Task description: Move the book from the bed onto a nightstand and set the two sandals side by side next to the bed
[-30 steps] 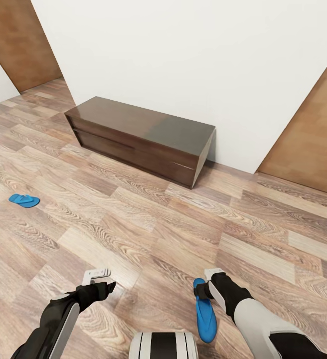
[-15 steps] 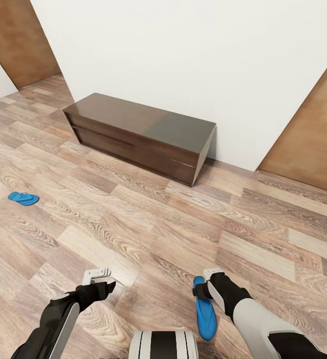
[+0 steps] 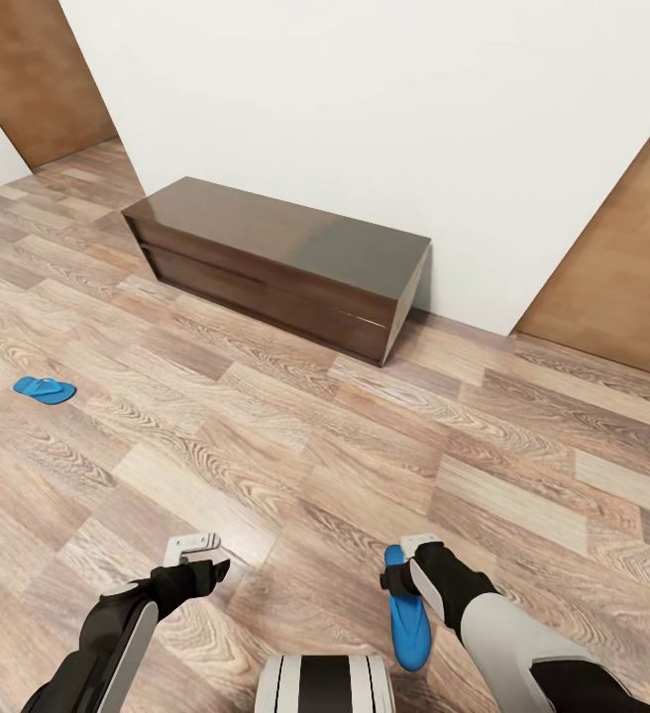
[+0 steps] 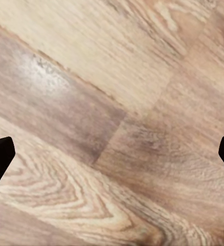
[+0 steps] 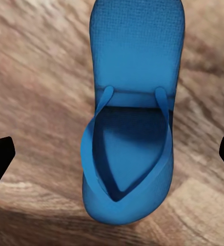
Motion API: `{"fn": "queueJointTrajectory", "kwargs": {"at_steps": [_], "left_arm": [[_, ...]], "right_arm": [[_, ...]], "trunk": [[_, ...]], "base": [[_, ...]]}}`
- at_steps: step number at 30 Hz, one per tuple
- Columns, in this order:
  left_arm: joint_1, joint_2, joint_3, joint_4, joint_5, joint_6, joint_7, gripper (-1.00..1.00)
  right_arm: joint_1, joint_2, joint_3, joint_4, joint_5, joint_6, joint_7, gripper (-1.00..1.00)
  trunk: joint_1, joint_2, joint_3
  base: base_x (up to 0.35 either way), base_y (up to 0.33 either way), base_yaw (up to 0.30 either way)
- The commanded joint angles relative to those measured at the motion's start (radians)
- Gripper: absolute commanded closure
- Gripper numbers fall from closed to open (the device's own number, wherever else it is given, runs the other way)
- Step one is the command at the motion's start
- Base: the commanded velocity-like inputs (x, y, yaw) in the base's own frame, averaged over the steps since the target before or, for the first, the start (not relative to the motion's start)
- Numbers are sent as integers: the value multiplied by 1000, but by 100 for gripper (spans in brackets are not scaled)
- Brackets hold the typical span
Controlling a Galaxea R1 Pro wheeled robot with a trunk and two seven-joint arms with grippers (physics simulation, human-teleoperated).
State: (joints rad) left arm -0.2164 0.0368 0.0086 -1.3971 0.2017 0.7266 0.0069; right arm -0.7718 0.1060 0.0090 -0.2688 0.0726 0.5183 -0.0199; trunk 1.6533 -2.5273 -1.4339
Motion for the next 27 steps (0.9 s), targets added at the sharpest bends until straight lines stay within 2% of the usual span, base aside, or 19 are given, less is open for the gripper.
{"fn": "queueJointTrajectory", "kwargs": {"at_steps": [1,9,16,27], "left_arm": [[0,0,1,-1,6,5,1,-100],[-1,0,1,-1,6,5,1,-100],[0,0,1,-1,6,5,1,-100],[0,0,1,0,6,5,1,-100]], "right_arm": [[0,0,1,-2,7,6,0,-100],[0,0,2,-2,10,6,3,-100],[-1,-1,2,-4,11,6,5,-100],[-1,-3,2,-3,12,6,6,-100]], "trunk": [[0,0,-1],[0,0,-1],[3,-2,-28],[3,-2,-28]], "base": [[0,0,0],[0,0,0],[0,0,0],[0,0,0]]}}
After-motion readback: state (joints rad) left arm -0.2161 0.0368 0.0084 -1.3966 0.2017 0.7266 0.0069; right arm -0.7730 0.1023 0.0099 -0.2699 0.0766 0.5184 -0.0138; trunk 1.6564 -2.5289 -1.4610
